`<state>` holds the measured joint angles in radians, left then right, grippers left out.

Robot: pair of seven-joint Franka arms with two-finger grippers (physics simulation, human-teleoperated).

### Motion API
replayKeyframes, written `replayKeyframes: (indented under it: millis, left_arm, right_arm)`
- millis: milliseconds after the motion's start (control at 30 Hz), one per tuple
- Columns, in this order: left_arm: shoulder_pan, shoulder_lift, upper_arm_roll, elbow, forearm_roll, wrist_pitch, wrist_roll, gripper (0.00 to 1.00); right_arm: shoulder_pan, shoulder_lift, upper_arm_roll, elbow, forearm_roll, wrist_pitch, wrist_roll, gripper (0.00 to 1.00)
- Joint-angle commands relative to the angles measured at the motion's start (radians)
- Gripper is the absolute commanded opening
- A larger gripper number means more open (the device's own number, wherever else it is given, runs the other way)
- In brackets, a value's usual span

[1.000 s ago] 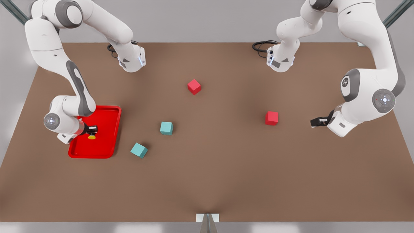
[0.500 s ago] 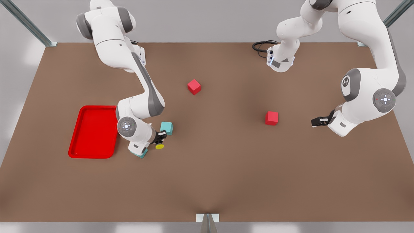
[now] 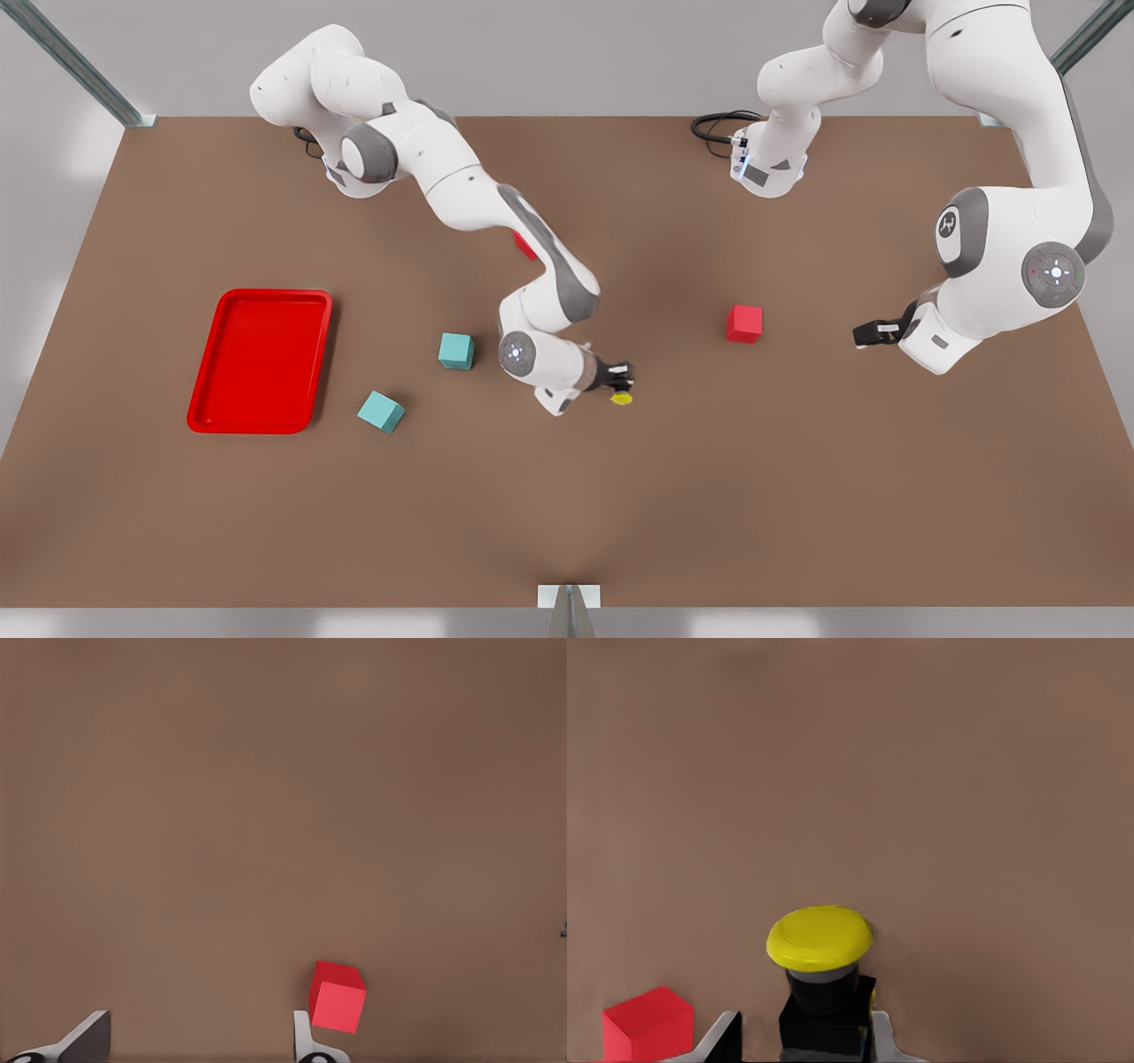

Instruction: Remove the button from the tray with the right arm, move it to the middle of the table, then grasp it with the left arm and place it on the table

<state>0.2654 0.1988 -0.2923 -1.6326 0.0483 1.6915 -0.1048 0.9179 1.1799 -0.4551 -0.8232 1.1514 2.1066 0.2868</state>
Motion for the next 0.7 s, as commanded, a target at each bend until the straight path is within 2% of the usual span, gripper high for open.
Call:
replayKeyframes:
  millis: [0, 67, 133, 167, 233, 267, 300, 333, 400, 433, 500, 533, 567, 600, 633, 667]
  left_arm:
    - [0.0, -0.001, -0.001, 0.0, 0.001, 0.0, -0.001, 1.0]
    - [0.0, -0.002, -0.001, 0.0, 0.007, -0.001, -0.001, 1.0]
    - [-0.014, -0.001, -0.004, 0.011, 0.005, 0.0, -0.03, 1.0]
    - [-0.107, 0.001, -0.004, 0.045, 0.004, -0.003, -0.195, 1.0]
    - [-0.314, 0.06, -0.007, 0.126, 0.001, 0.011, -0.501, 1.0]
    - [-0.399, 0.16, -0.007, 0.235, 0.001, 0.011, -0.607, 1.0]
    - [-0.477, 0.249, -0.005, 0.33, 0.004, 0.016, -0.705, 1.0]
    - [-0.535, 0.312, 0.004, 0.381, 0.005, 0.054, -0.745, 1.0]
    - [-0.572, 0.402, 0.002, 0.381, 0.085, 0.201, -0.774, 1.0]
    - [-0.583, 0.442, 0.002, 0.382, 0.099, 0.269, -0.748, 1.0]
    - [-0.597, 0.53, 0.004, 0.415, 0.182, 0.29, -0.59, 1.0]
    - [-0.603, 0.557, 0.002, 0.415, 0.237, 0.29, -0.584, 1.0]
    - [-0.607, 0.573, 0.002, 0.413, 0.239, 0.29, -0.59, 1.0]
    - [-0.607, 0.588, 0.002, 0.41, 0.239, 0.29, -0.593, 1.0]
    - [-0.606, 0.61, 0.002, 0.405, 0.237, 0.312, -0.587, 1.0]
    - [-0.606, 0.623, 0.002, 0.404, 0.237, 0.327, -0.587, 1.0]
  right_arm:
    - [-0.002, 0.007, -0.002, 0.009, 0.209, 0.21, 0.318, 1.0]
    - [-0.008, 0.0, -0.027, 0.009, 0.206, 0.167, 0.322, 1.0]
    - [-0.04, -0.089, -0.071, -0.005, 0.124, 0.032, 0.319, 1.0]
    - [-0.094, -0.172, -0.028, -0.056, 0.013, -0.046, 0.31, 1.0]
    - [-0.35, -0.387, 0.282, -0.207, -0.398, -0.109, 0.308, 1.0]
    - [-0.442, -0.529, 0.343, -0.394, -0.614, -0.143, 0.293, 1.0]
    - [-0.494, -0.657, 0.329, -0.608, -0.771, -0.145, 0.241, 1.0]
    - [-0.542, -0.759, 0.268, -0.763, -0.903, -0.149, 0.065, 1.0]
    - [-0.501, -0.919, 0.061, -0.987, -1.035, -0.131, -0.392, 1.0]
    - [-0.517, -0.937, 0.001, -0.966, -1.085, -0.192, -0.456, 1.0]
    - [-0.596, -1.019, -0.004, -0.852, -1.127, -0.385, -0.451, 1.0]
    - [-0.632, -0.99, 0.027, -0.668, -1.09, -0.581, -0.405, 1.0]
    - [-0.692, -1.002, 0.116, -0.626, -1.101, -0.669, -0.394, 1.0]
    - [-0.949, -1.025, 0.407, -0.636, -1.113, -0.659, -0.393, 1.0]
    - [-1.016, -1.022, 0.493, -0.637, -1.162, -0.665, -0.394, 1.0]
    - [-1.01, -1.039, 0.504, -0.689, -1.174, -0.648, -0.393, 1.0]
